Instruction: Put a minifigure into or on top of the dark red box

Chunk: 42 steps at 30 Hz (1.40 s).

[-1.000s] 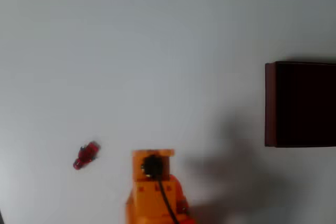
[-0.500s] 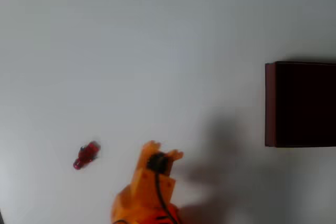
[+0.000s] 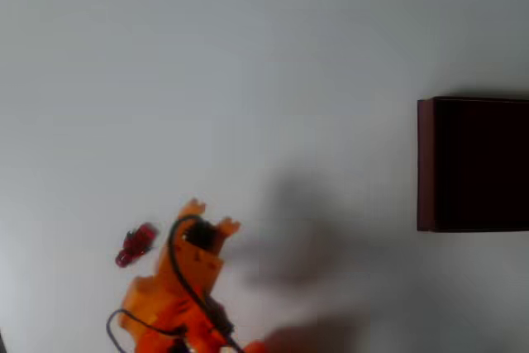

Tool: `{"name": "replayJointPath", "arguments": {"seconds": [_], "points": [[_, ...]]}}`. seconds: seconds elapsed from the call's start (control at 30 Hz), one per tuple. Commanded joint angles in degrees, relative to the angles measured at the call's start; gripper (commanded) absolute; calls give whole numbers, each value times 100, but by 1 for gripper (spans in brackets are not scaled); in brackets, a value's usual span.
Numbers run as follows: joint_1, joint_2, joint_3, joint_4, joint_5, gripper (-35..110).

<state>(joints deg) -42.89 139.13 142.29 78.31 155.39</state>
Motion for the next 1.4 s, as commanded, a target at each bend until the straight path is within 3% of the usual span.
{"name": "replayJointPath", "arguments": {"seconds": [0.0, 0.77, 1.37], "points": [[-114, -650, -475, -272, 123, 26], [-738, -2259, -1380, -932, 1573, 27], [-800, -3305, -1723, -1635, 1749, 27]]}}
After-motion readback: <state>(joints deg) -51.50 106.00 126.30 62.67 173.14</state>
